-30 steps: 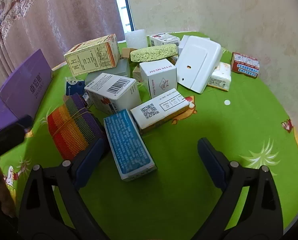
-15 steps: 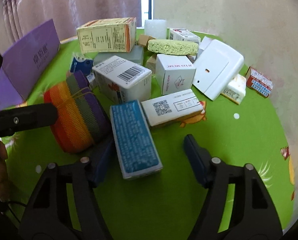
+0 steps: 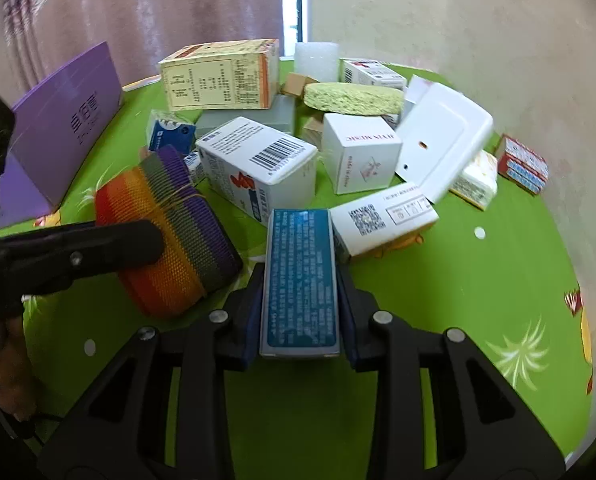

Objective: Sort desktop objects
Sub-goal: 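Grasp the rainbow strap with the left gripper while the right grasps the blue box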

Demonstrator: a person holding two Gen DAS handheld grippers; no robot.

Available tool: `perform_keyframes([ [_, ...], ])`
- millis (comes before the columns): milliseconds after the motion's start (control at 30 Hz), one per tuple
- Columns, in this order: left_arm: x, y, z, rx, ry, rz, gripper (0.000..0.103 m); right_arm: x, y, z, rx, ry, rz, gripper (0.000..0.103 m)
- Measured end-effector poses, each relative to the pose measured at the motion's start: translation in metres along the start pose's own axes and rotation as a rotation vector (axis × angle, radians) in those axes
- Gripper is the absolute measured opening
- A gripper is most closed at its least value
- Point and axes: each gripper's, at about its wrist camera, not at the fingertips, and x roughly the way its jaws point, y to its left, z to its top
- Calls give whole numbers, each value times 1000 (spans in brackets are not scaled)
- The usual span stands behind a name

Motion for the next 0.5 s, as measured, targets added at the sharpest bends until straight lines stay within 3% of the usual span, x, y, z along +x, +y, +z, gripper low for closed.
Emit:
perform_keyframes([
  [300, -40, -20, 6, 137, -139, 73, 37, -26, 8, 4, 52, -11, -32, 36],
  [500, -79, -33, 9, 241, -282, 182, 37, -53, 26, 8, 27, -57, -31, 36],
])
